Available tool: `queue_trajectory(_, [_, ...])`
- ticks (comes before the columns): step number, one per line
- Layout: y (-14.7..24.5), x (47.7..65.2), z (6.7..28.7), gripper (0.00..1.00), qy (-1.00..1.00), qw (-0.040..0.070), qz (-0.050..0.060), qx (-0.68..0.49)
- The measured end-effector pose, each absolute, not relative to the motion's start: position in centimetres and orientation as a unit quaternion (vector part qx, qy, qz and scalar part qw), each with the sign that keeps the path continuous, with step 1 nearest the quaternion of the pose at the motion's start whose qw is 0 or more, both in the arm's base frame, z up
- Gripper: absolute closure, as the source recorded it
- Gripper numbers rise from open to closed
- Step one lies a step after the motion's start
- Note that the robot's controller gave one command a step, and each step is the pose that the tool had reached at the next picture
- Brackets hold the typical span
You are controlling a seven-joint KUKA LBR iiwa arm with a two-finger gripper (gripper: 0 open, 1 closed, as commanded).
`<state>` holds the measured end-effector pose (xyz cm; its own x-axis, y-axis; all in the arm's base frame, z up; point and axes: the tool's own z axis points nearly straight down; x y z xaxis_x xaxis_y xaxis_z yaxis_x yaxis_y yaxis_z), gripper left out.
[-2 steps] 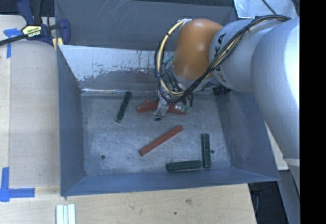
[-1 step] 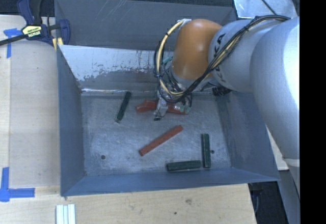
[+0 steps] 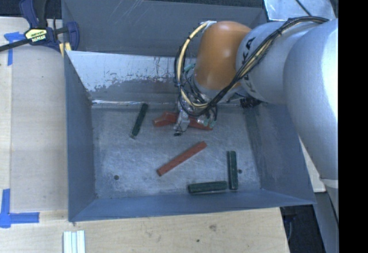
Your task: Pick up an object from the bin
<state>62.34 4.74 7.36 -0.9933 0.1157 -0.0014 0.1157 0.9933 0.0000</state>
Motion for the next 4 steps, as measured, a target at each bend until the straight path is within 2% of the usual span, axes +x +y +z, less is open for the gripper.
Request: queue_trajectory(4, [4.7, 62.4, 11.1, 1.00, 0.998, 0.002, 0.001, 0.057])
